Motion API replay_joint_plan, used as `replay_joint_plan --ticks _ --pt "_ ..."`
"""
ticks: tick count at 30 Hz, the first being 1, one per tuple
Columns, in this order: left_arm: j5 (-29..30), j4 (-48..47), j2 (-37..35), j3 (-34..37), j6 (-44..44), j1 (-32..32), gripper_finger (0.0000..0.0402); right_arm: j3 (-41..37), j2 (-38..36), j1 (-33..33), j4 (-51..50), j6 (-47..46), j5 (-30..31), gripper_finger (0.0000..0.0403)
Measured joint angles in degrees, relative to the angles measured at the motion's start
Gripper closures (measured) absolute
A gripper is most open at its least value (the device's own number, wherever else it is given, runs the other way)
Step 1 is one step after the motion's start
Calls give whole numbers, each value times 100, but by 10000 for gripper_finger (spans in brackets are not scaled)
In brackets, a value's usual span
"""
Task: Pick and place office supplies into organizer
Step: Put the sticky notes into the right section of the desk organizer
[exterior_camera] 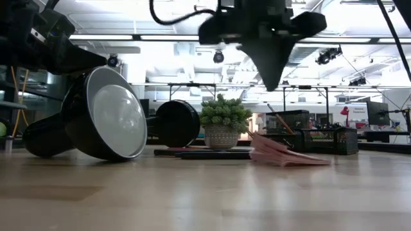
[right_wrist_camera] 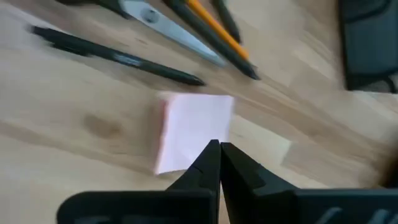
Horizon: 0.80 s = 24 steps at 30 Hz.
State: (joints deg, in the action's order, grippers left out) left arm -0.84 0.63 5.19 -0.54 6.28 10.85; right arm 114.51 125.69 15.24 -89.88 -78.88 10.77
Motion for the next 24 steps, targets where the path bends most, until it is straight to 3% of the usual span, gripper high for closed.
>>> replay_joint_plan --ticks 11,24 --pt "0 1 33 0 0 1 401 -393 -21 -63 660 -183 -559 385" --pt "0 -1 33 0 0 0 401 -1420 -28 -185 2117 -201 -825 233"
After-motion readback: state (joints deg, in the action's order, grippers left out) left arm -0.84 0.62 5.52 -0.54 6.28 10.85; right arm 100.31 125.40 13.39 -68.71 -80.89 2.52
